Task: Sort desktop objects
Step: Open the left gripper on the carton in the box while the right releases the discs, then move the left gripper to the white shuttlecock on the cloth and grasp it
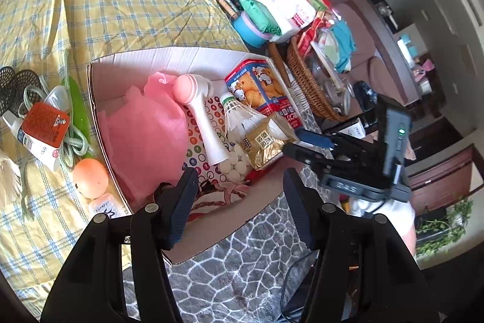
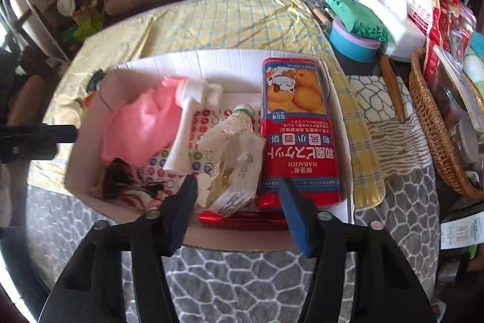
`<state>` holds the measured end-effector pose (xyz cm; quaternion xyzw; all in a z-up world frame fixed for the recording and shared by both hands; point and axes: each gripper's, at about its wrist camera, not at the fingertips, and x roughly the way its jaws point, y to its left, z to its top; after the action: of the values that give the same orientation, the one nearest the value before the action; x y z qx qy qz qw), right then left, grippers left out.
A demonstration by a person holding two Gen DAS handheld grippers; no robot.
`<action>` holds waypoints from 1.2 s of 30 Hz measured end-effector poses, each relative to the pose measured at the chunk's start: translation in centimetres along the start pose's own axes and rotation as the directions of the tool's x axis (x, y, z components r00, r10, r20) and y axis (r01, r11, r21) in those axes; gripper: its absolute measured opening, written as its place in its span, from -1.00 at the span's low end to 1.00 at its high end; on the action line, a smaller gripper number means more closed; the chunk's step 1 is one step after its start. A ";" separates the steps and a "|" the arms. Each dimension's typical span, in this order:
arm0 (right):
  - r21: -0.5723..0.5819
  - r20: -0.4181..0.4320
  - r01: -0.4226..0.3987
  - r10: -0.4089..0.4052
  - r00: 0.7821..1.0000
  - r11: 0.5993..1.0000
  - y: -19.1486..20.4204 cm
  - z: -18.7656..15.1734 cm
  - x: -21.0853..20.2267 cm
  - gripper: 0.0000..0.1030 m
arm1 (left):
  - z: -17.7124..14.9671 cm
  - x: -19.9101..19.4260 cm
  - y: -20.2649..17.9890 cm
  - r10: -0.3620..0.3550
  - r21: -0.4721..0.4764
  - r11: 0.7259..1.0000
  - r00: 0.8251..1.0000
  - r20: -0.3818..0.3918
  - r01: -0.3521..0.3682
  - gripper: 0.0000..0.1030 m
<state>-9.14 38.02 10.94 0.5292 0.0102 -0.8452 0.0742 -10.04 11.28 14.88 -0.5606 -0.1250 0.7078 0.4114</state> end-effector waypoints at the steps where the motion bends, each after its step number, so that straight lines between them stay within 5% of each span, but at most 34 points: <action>1: -0.005 0.009 0.010 -0.010 1.000 1.000 0.1 0.0 0.1 -0.06 | -0.2 -0.1 -0.1 0.001 0.003 1.000 1.000 0.001 -0.001 0.05; 4: -0.053 0.012 0.043 -0.042 0.999 0.998 0.9 0.1 0.4 -0.59 | -0.5 -0.4 -0.1 -0.006 0.008 1.000 1.000 0.005 0.006 0.05; 10: -0.319 0.089 0.196 -0.177 0.980 0.927 6.0 -0.5 -0.3 -0.64 | -0.9 -1.2 0.5 -0.031 -0.011 0.999 0.999 0.025 0.032 0.06; 12: -0.423 0.122 0.303 -0.278 0.953 0.854 7.8 -0.7 -0.2 -0.65 | -1.0 -1.4 0.8 -0.033 -0.021 0.999 0.999 0.032 0.033 0.06; 13: -0.490 0.147 0.383 -0.358 0.922 0.784 9.0 -1.0 0.2 -0.64 | -1.1 -1.5 0.9 -0.034 -0.025 0.999 0.999 0.036 0.035 0.06; 17: -0.636 0.131 0.432 -0.463 0.877 0.639 11.3 -2.2 2.8 -0.64 | -1.5 -2.0 1.4 -0.043 -0.046 0.998 0.998 0.047 0.045 0.06; 19: -0.637 0.054 0.345 -0.407 0.912 0.689 11.7 -2.4 3.4 -0.49 | -1.7 -2.4 1.6 -0.054 -0.060 0.997 0.997 0.053 0.057 0.06; 21: -0.520 -0.012 0.178 -0.216 0.976 0.836 11.0 -1.8 2.0 -0.06 | -1.8 -2.8 1.9 -0.059 -0.068 0.996 0.997 0.059 0.063 0.07; 24: -0.285 -0.025 -0.038 0.033 0.999 0.958 8.2 -0.2 -0.7 0.16 | -2.0 -3.7 2.0 -0.053 -0.068 0.996 0.996 0.070 0.058 0.09; 28: -0.065 0.051 -0.206 0.209 0.976 0.976 5.0 -0.1 -3.3 0.16 | -2.2 -5.2 2.2 -0.063 -0.083 0.994 0.992 0.106 0.072 0.14; 36: 0.025 0.105 -0.247 0.243 0.964 0.969 4.7 0.2 -4.1 0.12 | -3.5 -8.9 3.8 -0.055 -0.117 0.990 0.982 0.179 0.077 0.30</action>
<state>-6.96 33.85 14.96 0.4842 -0.0751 -0.8553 0.1685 -8.25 1.47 17.40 -0.5161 -0.2225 0.7312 0.3866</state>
